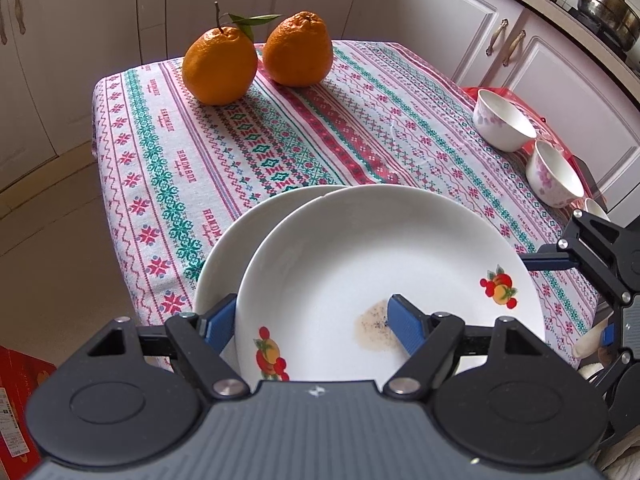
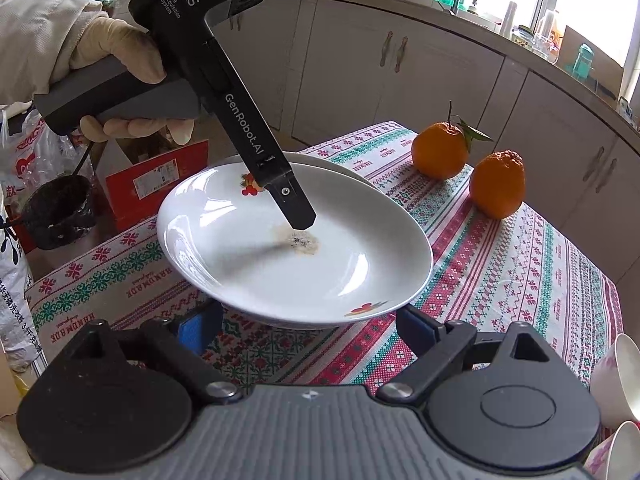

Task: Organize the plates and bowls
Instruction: 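Carry the stained plate with the left tool over the stacked white plates, then lower the stained plate onto the stack and open the left tool, then withdraw the left tool and move it toward the white floral bowls, then grasp the rim of a white floral bowl with the right tool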

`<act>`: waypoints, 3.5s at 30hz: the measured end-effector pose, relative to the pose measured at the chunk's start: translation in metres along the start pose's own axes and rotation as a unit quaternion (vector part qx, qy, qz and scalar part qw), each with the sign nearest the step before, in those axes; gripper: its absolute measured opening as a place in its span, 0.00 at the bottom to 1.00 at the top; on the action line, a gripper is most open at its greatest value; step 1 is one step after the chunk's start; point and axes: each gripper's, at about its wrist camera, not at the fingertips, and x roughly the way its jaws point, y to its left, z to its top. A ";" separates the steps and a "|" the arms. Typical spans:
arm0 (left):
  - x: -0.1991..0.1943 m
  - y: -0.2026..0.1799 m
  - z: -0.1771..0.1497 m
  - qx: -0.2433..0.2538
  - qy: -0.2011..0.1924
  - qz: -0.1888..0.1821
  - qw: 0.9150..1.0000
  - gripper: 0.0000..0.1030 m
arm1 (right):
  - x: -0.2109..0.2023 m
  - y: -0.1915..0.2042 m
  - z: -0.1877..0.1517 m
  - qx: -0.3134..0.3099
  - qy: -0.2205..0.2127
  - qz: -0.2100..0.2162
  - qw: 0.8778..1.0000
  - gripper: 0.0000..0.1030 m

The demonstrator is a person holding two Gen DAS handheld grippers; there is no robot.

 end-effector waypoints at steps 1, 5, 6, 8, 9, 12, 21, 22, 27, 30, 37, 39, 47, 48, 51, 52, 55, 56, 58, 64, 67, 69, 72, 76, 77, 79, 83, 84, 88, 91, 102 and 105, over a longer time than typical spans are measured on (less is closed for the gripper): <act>-0.001 0.000 0.000 0.003 0.000 0.002 1.000 0.76 | 0.001 0.000 0.000 0.000 0.000 0.000 1.000 0.93; -0.004 0.000 0.001 0.007 -0.002 0.006 1.000 0.77 | 0.001 0.000 0.001 0.002 0.000 0.001 1.000 0.93; -0.004 0.000 0.001 0.007 -0.002 0.008 1.000 0.77 | 0.001 0.001 0.001 0.001 0.000 0.001 1.000 0.93; -0.005 0.001 0.001 0.005 -0.004 0.009 1.000 0.77 | 0.002 0.001 0.002 0.001 0.001 0.001 1.000 0.93; -0.006 0.001 0.001 0.004 -0.004 0.009 1.000 0.77 | 0.003 0.001 0.002 0.001 0.002 0.000 1.000 0.93; -0.008 0.000 0.001 0.006 -0.006 0.016 1.000 0.77 | 0.005 0.001 0.002 -0.001 0.003 0.001 1.000 0.93; -0.017 -0.010 0.001 0.031 -0.017 0.030 0.999 0.80 | 0.003 -0.001 0.002 0.004 0.001 0.005 1.000 0.94; -0.018 -0.011 0.001 0.032 -0.019 0.029 0.999 0.80 | 0.003 -0.001 0.002 0.003 0.000 0.005 1.000 0.94; -0.020 -0.015 0.002 0.034 -0.023 0.032 0.999 0.81 | 0.004 -0.001 0.004 -0.003 -0.005 0.007 1.000 0.96; -0.018 -0.018 0.000 0.036 -0.025 0.034 0.998 0.81 | 0.005 0.000 0.004 -0.005 -0.006 0.001 1.000 0.96; -0.025 -0.041 -0.005 0.060 -0.065 0.062 0.994 0.81 | -0.016 -0.014 -0.001 0.035 -0.022 -0.010 0.999 1.00; -0.028 -0.051 -0.009 0.068 -0.080 0.076 0.992 0.81 | -0.023 -0.020 -0.003 0.045 -0.027 -0.016 0.999 1.00; -0.051 -0.103 -0.040 0.053 -0.179 0.105 0.977 0.90 | -0.061 -0.043 -0.024 0.088 -0.049 -0.067 0.993 1.00; -0.053 -0.111 -0.044 0.048 -0.190 0.107 0.975 0.90 | -0.067 -0.045 -0.029 0.094 -0.051 -0.073 0.992 1.00; -0.055 -0.137 -0.060 0.032 -0.219 0.110 0.969 0.93 | -0.081 -0.053 -0.045 0.112 -0.051 -0.085 0.989 1.00; -0.055 -0.145 -0.065 0.029 -0.228 0.114 0.967 0.93 | -0.086 -0.056 -0.051 0.120 -0.051 -0.087 0.988 1.00; -0.052 -0.171 -0.080 0.016 -0.253 0.129 0.959 0.93 | -0.100 -0.062 -0.069 0.141 -0.055 -0.091 0.984 1.00; -0.050 -0.180 -0.084 0.010 -0.263 0.134 0.955 0.93 | -0.104 -0.064 -0.074 0.146 -0.056 -0.093 0.983 1.00; -0.045 -0.195 -0.091 -0.002 -0.274 0.129 0.953 0.95 | -0.112 -0.067 -0.083 0.152 -0.057 -0.094 0.982 1.00; -0.027 -0.227 -0.091 0.041 -0.250 0.121 0.960 0.95 | -0.133 -0.075 -0.110 0.151 -0.043 -0.107 0.982 1.00; -0.027 -0.240 -0.091 0.070 -0.255 0.110 0.958 0.96 | -0.147 -0.081 -0.123 0.155 -0.042 -0.127 0.979 1.00; -0.024 -0.247 -0.089 0.077 -0.252 0.095 0.960 0.96 | -0.157 -0.087 -0.133 0.168 -0.043 -0.141 0.975 1.00; -0.014 -0.261 -0.085 0.095 -0.245 0.078 0.962 0.96 | -0.170 -0.100 -0.146 0.196 -0.048 -0.160 0.966 1.00; 0.003 -0.276 -0.077 0.125 -0.233 0.048 0.963 0.96 | -0.181 -0.115 -0.159 0.225 -0.047 -0.180 0.956 1.00; 0.008 -0.280 -0.075 0.134 -0.228 0.041 0.963 0.96 | -0.182 -0.118 -0.161 0.228 -0.045 -0.185 0.955 1.00; 0.020 -0.291 -0.072 0.156 -0.220 0.031 0.962 0.96 | -0.183 -0.124 -0.166 0.232 -0.038 -0.197 0.952 1.00; 0.042 -0.313 -0.069 0.198 -0.205 0.005 0.959 0.96 | -0.182 -0.138 -0.175 0.249 -0.018 -0.200 0.948 1.00; 0.047 -0.318 -0.068 0.207 -0.201 0.000 0.958 0.96 | -0.182 -0.140 -0.177 0.252 -0.016 -0.199 0.947 1.00; 0.065 -0.333 -0.063 0.226 -0.189 -0.012 0.956 0.96 | -0.181 -0.148 -0.184 0.258 -0.005 -0.199 0.945 1.00; 0.073 -0.340 -0.058 0.223 -0.188 -0.025 0.956 0.96 | -0.180 -0.155 -0.189 0.263 0.000 -0.195 0.945 1.00; 0.095 -0.364 -0.048 0.231 -0.182 -0.059 0.954 0.93 | -0.177 -0.180 -0.207 0.286 -0.001 -0.143 0.947 0.99; 0.100 -0.366 -0.045 0.235 -0.179 -0.061 0.954 0.92 | -0.174 -0.188 -0.211 0.298 0.002 -0.131 0.945 0.93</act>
